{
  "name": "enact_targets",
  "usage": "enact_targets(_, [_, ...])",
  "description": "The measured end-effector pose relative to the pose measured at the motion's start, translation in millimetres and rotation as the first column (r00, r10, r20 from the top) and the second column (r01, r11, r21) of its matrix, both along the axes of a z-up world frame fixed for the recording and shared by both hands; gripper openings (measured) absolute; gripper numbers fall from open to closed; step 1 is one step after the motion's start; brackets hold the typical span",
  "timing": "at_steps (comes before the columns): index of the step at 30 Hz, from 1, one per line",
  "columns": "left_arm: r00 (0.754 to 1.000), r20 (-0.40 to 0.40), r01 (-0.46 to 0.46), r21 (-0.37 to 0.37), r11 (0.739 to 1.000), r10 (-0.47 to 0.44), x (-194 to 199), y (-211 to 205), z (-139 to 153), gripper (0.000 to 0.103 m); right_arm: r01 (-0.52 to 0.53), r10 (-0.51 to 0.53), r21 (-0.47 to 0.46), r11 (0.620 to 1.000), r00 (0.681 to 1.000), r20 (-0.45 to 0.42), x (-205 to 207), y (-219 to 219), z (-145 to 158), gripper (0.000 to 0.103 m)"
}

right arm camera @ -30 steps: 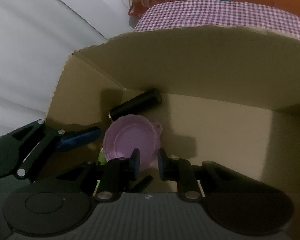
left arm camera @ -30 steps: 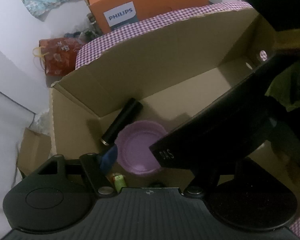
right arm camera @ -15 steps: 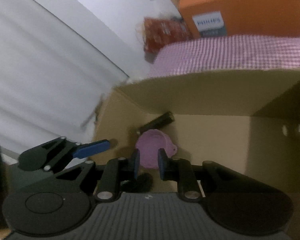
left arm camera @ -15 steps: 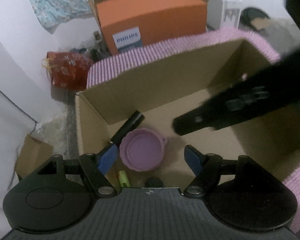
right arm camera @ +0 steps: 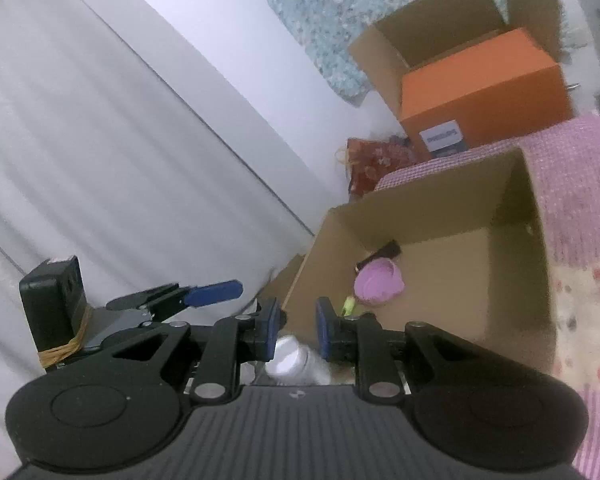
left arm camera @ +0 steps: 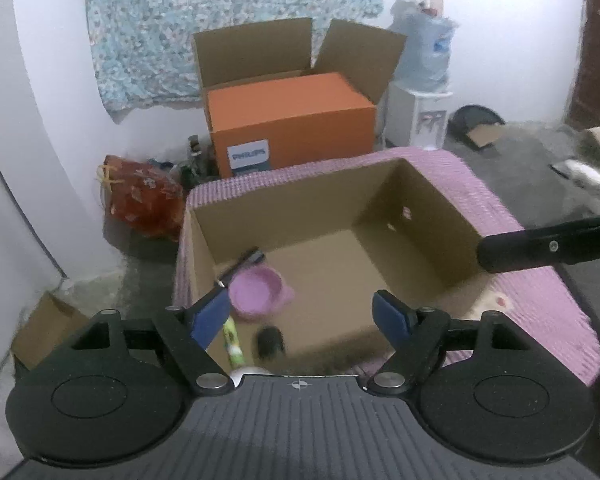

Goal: Organize rigid objects
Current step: 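Move the right tool back to the black tape roll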

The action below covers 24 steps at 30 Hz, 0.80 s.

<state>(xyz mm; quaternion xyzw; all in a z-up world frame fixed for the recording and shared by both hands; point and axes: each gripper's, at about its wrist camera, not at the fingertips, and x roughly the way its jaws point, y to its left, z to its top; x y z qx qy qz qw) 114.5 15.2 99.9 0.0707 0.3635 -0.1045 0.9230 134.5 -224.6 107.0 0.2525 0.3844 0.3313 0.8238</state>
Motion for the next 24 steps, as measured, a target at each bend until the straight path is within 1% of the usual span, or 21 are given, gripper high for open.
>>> enact_targets(3, [1.0,0.0,0.007,-0.042,0.999,-0.007,-28.6,2.5,-13.7,0.08,0.036,-0.036,-0.009,0.999,0.999,0.003,-33.2,-2.4,-9.8,0.021])
enact_targets(5, [1.0,-0.013,0.003,-0.058,0.998,-0.003,-45.2,3.2,-26.2,0.08,0.059,-0.059,-0.022,0.998,0.998,-0.008,-51.9,-1.5,-20.2,0.021])
enact_targets(8, [0.998,-0.058,-0.003,-0.063,0.998,-0.001,-60.7,0.8,-50.3,0.08,0.081,-0.082,-0.042,0.996,0.996,-0.038,-69.7,5.1,-40.4,0.021])
enact_targets(10, [0.996,-0.092,-0.005,-0.069,0.998,-0.001,-67.2,-0.4,-68.3,0.08,0.09,-0.094,-0.075,0.993,0.994,-0.051,-78.5,11.1,-53.8,0.022])
enact_targets(14, [0.989,-0.147,-0.012,-0.067,0.998,0.002,-76.9,-3.3,-98.4,0.08,0.078,-0.092,-0.147,0.986,0.991,-0.093,-83.1,24.5,-79.3,0.022])
enact_targets(18, [0.984,-0.177,-0.012,-0.069,0.998,0.0,-79.5,-6.1,-120.5,0.08,0.055,-0.082,-0.196,0.979,0.988,-0.132,-79.4,35.2,-101.8,0.022])
enact_targets(22, [0.98,-0.194,0.015,-0.087,0.996,-0.031,-82.8,-8.4,-130.7,0.081,0.033,-0.073,-0.235,0.972,0.984,-0.163,-81.5,43.2,-120.1,0.022])
enact_targets(24, [0.981,-0.189,0.024,-0.075,0.997,-0.038,-81.1,-10.2,-133.6,0.082,0.026,-0.071,-0.247,0.969,0.982,-0.175,-78.4,47.6,-128.0,0.022])
